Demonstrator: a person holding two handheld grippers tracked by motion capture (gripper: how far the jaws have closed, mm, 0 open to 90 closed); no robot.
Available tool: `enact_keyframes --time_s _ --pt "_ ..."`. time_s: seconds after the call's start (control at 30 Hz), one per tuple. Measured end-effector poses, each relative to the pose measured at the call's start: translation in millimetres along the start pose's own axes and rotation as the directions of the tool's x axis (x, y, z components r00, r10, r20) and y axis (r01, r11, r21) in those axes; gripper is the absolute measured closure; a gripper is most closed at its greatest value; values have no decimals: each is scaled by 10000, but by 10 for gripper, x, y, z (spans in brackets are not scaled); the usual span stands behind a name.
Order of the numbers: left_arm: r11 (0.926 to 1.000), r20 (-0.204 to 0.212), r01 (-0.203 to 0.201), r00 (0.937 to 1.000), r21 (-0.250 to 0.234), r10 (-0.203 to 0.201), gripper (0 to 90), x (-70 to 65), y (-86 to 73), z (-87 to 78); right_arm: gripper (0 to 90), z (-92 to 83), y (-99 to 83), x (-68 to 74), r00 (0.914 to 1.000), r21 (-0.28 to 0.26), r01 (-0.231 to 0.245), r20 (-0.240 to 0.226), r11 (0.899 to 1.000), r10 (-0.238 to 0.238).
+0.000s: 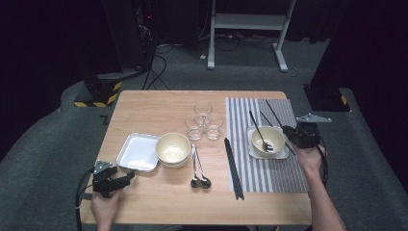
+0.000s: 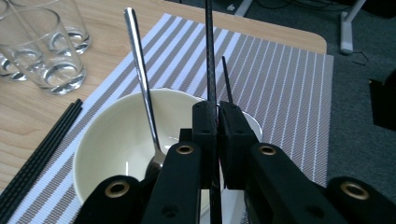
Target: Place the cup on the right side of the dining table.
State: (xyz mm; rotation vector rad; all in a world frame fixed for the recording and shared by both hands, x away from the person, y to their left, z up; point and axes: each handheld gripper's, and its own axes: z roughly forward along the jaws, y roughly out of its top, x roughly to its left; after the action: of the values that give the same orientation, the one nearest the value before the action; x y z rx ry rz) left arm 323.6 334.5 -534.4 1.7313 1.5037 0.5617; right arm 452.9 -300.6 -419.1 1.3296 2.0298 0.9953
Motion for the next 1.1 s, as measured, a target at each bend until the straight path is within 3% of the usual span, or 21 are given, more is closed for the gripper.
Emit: enact_keyframes --time_s 0.53,1.1 --pt "10000 -24 -13 10000 11 13 192 -7 0 2 858 163 -19 -118 9998 320 -132 160 9994 127" --pt "10000 -81 -13 10000 9 13 197 -11 1 4 858 267 -64 -305 9976 339 -676 198 9971 669"
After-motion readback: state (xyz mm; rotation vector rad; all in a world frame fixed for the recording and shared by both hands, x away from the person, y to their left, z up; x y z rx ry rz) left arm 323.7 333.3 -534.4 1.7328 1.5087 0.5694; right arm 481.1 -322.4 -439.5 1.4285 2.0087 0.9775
